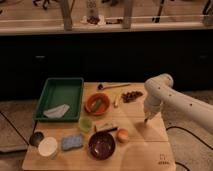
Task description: Place fork in table surface
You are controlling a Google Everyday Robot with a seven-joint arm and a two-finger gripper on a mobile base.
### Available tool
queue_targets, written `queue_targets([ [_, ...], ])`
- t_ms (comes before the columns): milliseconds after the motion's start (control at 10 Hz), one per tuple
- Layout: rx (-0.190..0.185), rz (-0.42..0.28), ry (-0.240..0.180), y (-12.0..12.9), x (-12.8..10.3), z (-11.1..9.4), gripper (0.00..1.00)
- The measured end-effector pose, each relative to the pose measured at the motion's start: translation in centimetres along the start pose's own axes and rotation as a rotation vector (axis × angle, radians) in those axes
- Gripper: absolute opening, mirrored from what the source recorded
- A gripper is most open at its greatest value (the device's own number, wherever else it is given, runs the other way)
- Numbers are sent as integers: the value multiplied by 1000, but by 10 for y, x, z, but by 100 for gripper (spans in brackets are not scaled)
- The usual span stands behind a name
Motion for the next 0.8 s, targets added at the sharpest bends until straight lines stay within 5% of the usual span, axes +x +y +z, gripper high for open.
queue_targets([
  [800,-6,-44,-8,3,-8,5,3],
])
